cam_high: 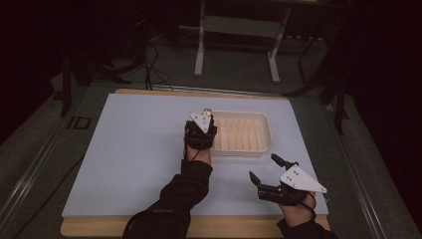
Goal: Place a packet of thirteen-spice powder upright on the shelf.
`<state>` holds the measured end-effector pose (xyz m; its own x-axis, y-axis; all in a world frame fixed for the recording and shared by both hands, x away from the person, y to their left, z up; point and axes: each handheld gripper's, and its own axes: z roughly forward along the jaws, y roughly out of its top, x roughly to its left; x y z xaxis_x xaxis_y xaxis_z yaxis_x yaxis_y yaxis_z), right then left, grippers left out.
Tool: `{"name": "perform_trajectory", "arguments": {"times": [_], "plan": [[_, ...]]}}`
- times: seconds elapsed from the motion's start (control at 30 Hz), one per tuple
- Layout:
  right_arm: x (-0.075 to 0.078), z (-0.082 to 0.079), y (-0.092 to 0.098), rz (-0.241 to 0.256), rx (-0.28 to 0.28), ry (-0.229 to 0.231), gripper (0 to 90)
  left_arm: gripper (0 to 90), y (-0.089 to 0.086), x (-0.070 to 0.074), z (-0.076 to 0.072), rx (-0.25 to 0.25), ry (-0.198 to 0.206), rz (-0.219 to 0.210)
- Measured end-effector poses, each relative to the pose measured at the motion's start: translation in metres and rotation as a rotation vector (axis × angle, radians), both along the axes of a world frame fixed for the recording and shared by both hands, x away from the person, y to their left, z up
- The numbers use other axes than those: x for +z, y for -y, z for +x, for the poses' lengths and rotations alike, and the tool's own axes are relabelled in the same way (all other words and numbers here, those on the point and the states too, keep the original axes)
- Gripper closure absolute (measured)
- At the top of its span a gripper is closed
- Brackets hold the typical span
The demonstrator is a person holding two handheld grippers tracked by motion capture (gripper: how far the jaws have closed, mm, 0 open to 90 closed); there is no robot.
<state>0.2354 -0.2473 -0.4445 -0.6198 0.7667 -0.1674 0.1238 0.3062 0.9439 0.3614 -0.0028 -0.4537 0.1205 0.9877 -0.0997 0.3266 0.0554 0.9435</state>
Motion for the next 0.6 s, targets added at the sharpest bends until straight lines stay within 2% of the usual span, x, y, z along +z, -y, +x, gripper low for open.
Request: {"name": "perform_trajectory", "arguments": {"times": [0.1,0.2,0.3,0.43,0.6], "plan": [[0.000,0.000,0.000,0.000,0.003,-0.001,13.7,69.2,0.002,-0.005,0.002,-0.002,-0.013,0.016],[-0.001,0.001,0.000,0.000,0.003,-0.007,13.7,69.2,0.003,-0.012,0.005,-0.005,-0.038,0.008],[-0.001,0.001,0.000,-0.003,0.006,-0.014,13.8,68.9,0.004,-0.017,0.006,-0.003,-0.041,0.016],[-0.003,0.002,0.000,-0.003,0.012,-0.026,13.7,68.9,0.005,-0.022,0.009,-0.003,-0.043,0.006],[-0.003,0.003,0.000,-0.001,0.016,-0.034,13.8,68.9,0.008,-0.029,0.011,-0.009,-0.054,0.046]]}}
